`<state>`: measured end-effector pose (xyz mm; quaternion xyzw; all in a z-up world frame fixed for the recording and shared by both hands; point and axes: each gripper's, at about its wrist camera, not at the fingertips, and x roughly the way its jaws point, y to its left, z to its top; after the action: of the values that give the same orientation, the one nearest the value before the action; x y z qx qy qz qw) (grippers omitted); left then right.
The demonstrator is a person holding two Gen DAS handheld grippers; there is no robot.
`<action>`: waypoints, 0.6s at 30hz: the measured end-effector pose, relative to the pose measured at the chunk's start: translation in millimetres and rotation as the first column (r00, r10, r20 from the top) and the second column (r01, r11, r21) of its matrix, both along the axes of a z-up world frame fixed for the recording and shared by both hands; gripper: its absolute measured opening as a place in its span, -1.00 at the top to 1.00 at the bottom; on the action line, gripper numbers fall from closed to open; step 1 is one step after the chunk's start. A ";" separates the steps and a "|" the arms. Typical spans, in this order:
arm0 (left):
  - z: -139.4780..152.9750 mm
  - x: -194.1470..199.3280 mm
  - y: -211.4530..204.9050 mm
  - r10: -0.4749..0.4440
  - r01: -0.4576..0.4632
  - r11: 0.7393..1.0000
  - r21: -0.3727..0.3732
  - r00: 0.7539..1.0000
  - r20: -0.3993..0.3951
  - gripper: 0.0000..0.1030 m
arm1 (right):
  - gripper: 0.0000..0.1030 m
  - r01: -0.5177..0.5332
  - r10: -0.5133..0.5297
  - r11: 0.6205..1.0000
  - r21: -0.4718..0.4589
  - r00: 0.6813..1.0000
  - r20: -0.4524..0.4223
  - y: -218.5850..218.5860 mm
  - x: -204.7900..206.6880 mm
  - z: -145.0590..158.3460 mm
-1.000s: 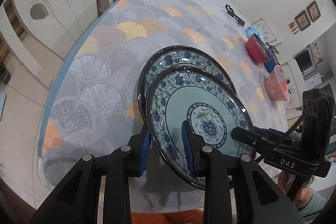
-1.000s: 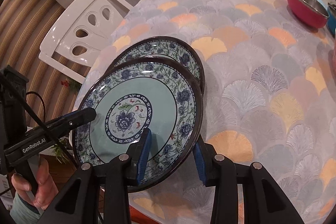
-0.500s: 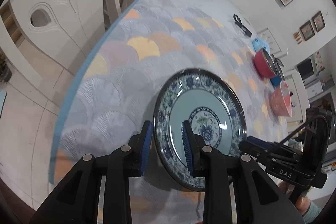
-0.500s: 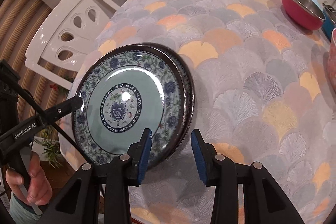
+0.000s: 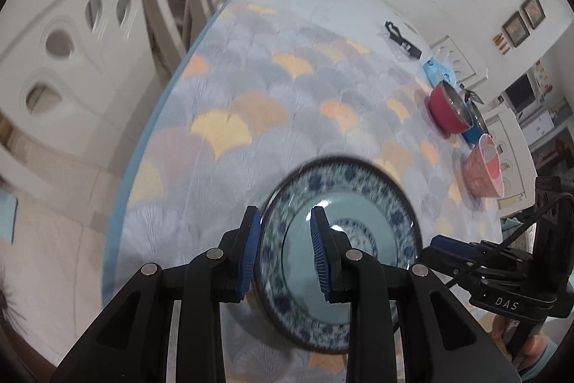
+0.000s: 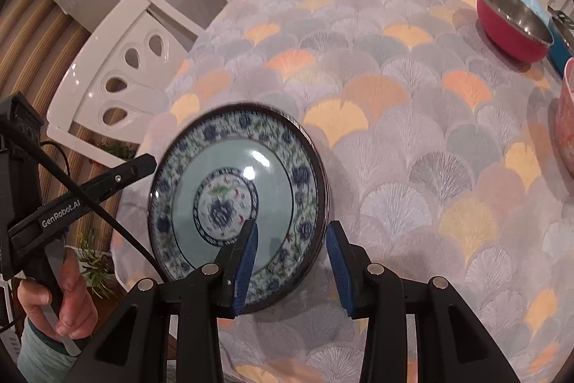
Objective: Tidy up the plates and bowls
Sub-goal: 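Open both tools and move them toward the pink cartoon bowl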
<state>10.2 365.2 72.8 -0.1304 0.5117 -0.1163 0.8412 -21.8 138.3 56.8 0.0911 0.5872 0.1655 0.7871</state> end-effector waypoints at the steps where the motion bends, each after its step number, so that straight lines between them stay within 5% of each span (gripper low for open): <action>1: 5.1 3.4 -0.9 -0.005 0.005 1.000 0.005 1.000 0.012 0.52 | 0.26 0.004 -0.004 1.000 0.002 1.000 0.006 -1.6 2.0 4.6; 9: 48.8 29.3 -23.2 -0.087 0.081 0.995 0.056 0.988 0.128 0.47 | 0.02 0.080 -0.078 0.997 -0.023 0.995 0.065 -18.2 16.1 31.4; 18: 65.8 37.7 -71.7 -0.173 0.167 0.985 0.048 0.972 0.159 0.47 | -0.04 0.225 -0.204 0.967 -0.123 0.966 0.159 -63.1 12.3 60.6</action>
<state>47.9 293.6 138.6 -0.0617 0.4527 -0.1893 0.8691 -9.5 75.2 117.4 0.0865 0.5253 0.0438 0.8454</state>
